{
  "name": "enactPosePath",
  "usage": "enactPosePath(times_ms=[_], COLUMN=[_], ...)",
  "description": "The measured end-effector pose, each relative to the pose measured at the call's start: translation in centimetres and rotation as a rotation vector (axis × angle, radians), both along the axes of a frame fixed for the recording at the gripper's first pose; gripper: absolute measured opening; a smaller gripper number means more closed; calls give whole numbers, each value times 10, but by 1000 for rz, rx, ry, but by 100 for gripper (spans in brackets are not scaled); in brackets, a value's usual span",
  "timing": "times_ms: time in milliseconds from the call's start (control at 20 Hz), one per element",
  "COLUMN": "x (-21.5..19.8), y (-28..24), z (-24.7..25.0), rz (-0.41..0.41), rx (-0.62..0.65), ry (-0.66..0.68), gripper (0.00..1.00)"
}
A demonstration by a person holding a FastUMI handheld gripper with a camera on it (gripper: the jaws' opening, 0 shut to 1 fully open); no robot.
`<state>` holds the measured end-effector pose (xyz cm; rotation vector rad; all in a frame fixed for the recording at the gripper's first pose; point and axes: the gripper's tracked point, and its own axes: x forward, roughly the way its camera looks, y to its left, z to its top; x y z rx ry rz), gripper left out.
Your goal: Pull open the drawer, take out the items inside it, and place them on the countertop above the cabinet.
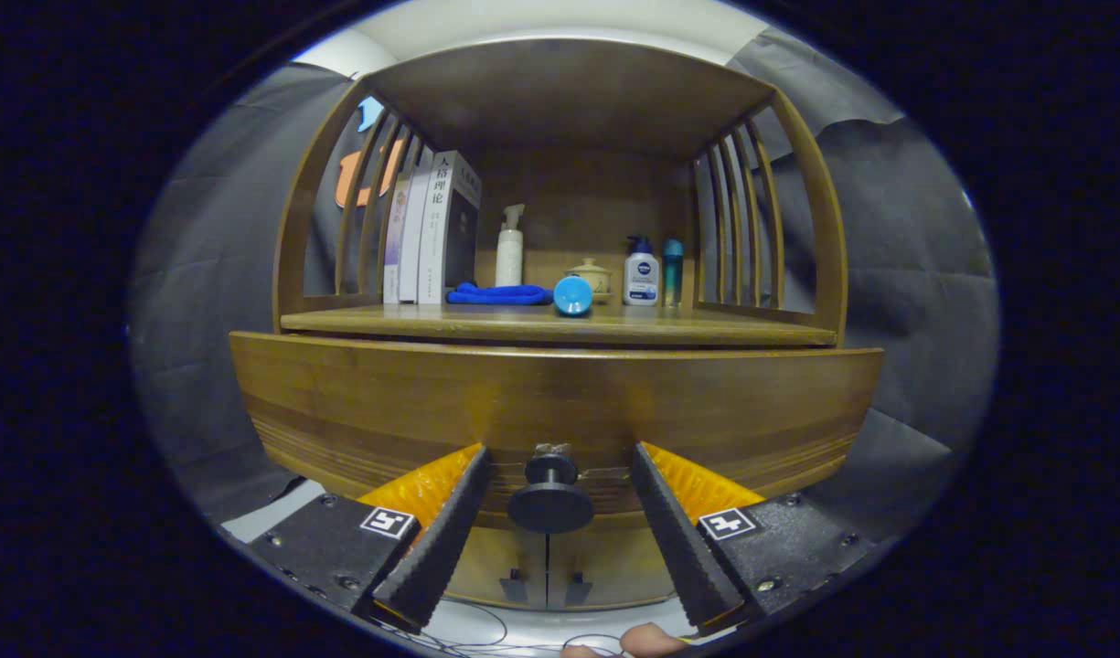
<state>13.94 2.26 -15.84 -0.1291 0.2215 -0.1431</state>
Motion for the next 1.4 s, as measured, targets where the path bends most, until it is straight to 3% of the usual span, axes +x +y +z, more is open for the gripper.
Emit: enactPosePath(times_ms=[1050,1400], x=[7,-32], y=[2,8], z=[5,35], rz=[4,69], rx=[79,104], ry=[36,-3], gripper=[99,99])
